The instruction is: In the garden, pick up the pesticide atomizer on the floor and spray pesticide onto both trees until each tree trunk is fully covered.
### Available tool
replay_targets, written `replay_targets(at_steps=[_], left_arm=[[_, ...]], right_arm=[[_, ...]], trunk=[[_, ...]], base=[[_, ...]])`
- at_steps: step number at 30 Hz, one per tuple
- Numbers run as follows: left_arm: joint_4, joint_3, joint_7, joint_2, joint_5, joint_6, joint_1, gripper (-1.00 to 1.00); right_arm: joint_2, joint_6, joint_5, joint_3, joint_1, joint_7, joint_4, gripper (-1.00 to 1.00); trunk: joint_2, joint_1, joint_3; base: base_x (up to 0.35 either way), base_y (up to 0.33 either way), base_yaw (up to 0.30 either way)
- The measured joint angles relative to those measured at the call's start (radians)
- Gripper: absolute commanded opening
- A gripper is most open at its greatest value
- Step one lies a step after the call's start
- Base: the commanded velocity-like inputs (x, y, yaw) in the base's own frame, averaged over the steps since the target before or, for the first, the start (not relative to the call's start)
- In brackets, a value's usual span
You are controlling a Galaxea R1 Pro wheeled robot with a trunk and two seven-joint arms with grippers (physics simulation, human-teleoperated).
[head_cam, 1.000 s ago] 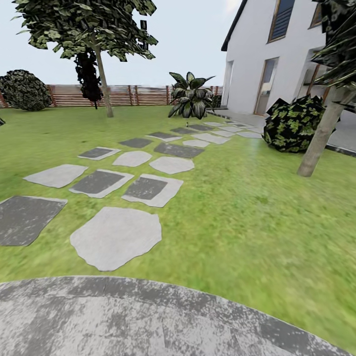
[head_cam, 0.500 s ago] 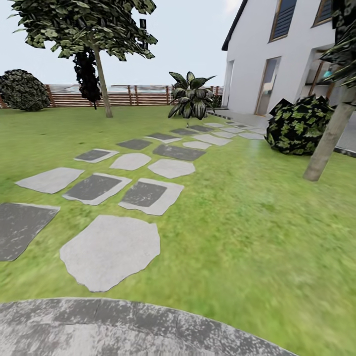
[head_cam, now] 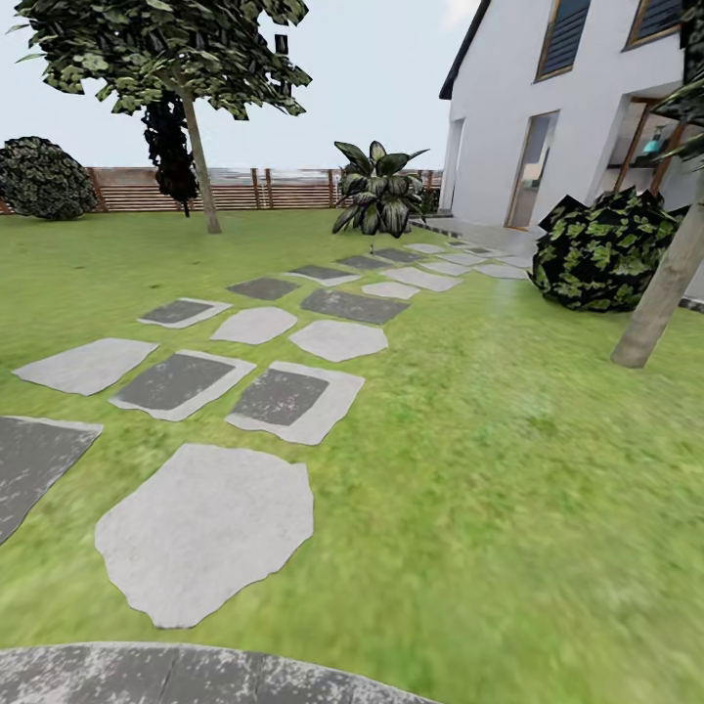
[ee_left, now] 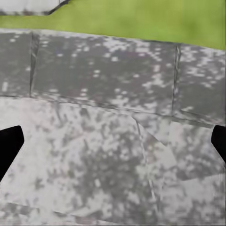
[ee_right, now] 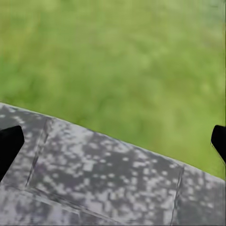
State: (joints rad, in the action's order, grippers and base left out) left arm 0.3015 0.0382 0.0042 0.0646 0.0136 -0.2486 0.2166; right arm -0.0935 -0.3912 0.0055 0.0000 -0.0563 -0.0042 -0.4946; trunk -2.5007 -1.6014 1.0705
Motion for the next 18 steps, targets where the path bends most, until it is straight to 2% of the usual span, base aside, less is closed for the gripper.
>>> replay_targets(at_steps=[14, 18], left_arm=[[0.0, 0.0, 0.0, 0.0, 0.0, -0.001, 0.0, 1.0], [0.001, 0.0, 0.0, 0.0, 0.0, -0.001, 0.0, 1.0]], right_arm=[[0.0, 0.0, 0.0, 0.001, 0.0, 0.0, 0.0, 1.0], [0.0, 0.0, 0.015, 0.006, 0.0, 0.003, 0.0, 1.0]], trunk=[[0.0, 0.0, 0.0], [0.0, 0.0, 0.0]], base=[[0.34, 0.0, 0.0], [0.34, 0.0, 0.0]])
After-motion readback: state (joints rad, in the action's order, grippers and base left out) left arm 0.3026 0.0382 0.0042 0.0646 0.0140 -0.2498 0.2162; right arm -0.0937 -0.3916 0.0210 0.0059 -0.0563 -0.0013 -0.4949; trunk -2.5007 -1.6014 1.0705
